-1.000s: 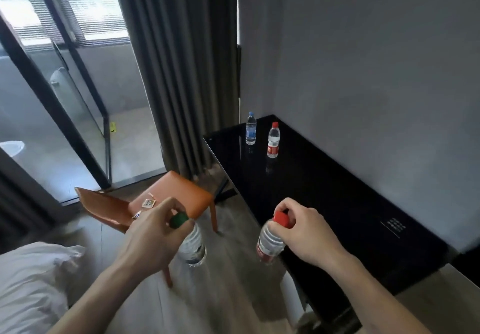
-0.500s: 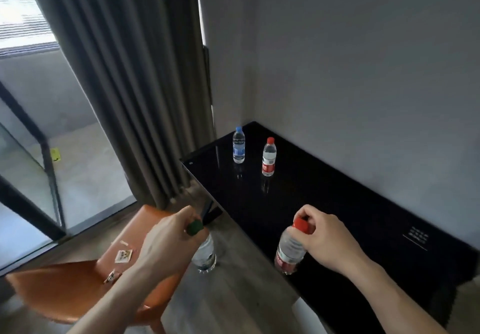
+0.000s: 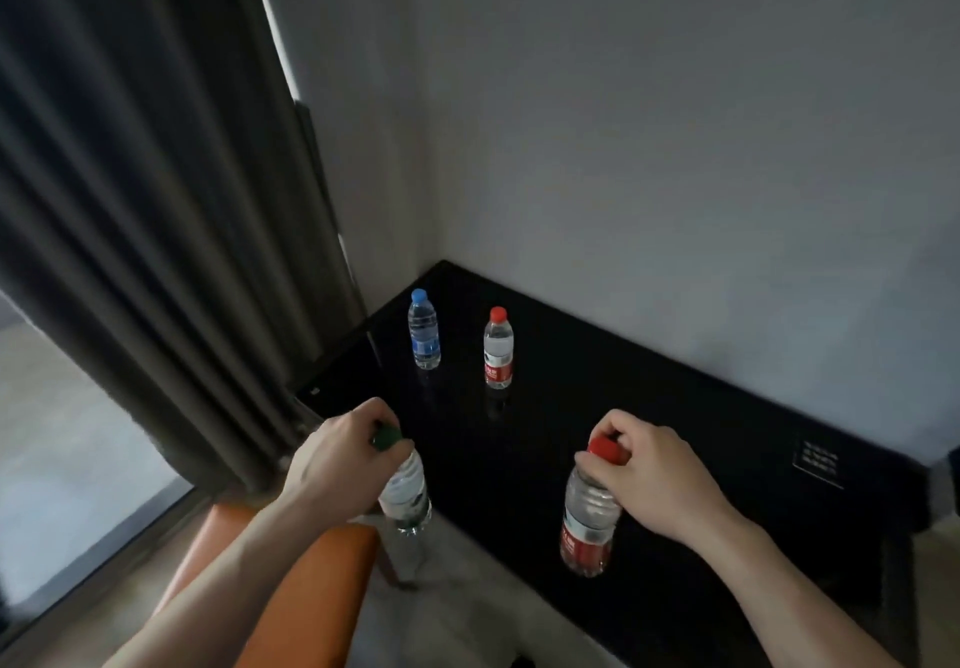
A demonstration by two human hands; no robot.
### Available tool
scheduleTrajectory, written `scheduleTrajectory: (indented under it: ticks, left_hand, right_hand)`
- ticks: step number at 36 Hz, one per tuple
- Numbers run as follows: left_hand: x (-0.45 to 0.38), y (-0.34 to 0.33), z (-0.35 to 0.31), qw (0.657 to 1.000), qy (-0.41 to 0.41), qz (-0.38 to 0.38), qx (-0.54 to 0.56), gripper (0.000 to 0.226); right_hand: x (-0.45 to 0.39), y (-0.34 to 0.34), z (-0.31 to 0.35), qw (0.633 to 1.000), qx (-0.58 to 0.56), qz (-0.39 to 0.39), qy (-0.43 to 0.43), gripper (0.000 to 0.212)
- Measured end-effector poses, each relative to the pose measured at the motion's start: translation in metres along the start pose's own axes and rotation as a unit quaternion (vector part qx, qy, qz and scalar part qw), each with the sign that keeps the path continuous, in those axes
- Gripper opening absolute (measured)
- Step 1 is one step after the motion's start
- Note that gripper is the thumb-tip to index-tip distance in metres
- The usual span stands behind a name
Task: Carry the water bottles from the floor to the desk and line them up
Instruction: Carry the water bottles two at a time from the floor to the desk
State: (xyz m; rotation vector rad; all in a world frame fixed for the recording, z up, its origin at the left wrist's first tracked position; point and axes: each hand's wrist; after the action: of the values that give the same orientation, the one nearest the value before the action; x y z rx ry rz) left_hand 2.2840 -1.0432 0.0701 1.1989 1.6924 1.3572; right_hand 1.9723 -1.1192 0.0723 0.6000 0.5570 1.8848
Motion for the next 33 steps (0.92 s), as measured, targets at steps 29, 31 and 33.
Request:
scheduleTrajectory:
  ticks: [29, 31, 33]
  left_hand:
    - [-0.263, -0.053, -0.003, 0.976, -0.142, 0.150, -0.074, 0.013]
    - [-0.278, -0.058, -0.002, 0.971, -0.158, 0.164, -0.069, 0.013]
    - [-0.291, -0.064, -0.003, 0.967, -0.176, 0.174, -0.068, 0.012]
  right_hand:
    - [-0.237, -0.026, -0.004, 0.989, -0.003, -0.064, -0.133, 0.017]
    - [-0.252, -0.031, -0.004, 0.986, -0.008, -0.073, -0.149, 0.017]
    - [-0.268, -0.035, -0.005, 0.983, -0.007, -0.084, -0.162, 0.017]
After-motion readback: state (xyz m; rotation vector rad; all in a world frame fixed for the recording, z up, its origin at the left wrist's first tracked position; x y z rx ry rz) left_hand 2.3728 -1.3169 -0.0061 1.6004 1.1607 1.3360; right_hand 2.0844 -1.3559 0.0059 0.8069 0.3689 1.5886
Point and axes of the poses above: each hand's wrist, its own x-axis away from the middle knuckle, its own y-axis out of the back of the hand, z = x × y, and after that the axes turned 12 degrees about -x, right-handed
